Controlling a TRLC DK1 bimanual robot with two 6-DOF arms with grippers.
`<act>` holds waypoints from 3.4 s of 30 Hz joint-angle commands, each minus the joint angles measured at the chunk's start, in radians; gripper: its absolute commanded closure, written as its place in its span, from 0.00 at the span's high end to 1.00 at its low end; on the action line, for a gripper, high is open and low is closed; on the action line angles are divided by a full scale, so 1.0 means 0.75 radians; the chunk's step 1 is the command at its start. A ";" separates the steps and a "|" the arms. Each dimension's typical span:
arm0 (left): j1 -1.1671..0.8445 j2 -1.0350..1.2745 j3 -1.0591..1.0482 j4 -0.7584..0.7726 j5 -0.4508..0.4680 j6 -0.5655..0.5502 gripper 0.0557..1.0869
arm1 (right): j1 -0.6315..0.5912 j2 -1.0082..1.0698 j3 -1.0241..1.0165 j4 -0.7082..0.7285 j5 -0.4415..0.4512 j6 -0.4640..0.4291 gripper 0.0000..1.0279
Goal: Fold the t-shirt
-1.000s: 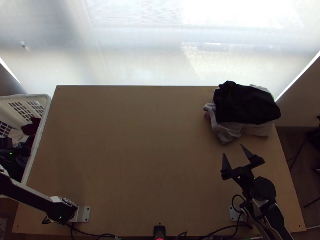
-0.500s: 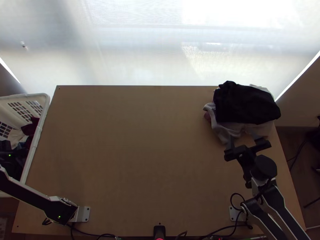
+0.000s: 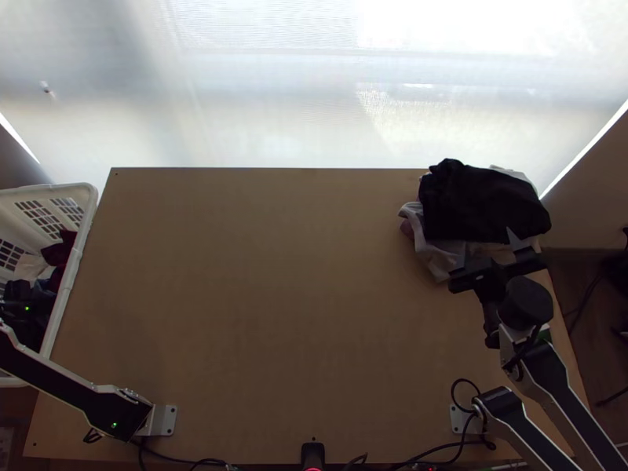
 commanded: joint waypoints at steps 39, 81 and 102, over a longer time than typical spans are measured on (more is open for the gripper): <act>-1.959 -1.597 0.003 -0.849 -0.078 -0.709 0.05 | 0.162 -0.188 0.095 -0.517 0.199 0.096 0.95; -1.730 -1.456 -0.594 -0.610 -0.111 -0.482 0.95 | 0.671 0.984 0.788 -0.806 -0.126 0.693 0.95; -1.439 -1.509 -0.637 -0.589 -0.111 -0.324 0.95 | 0.751 1.364 1.230 -1.289 -0.585 0.846 0.90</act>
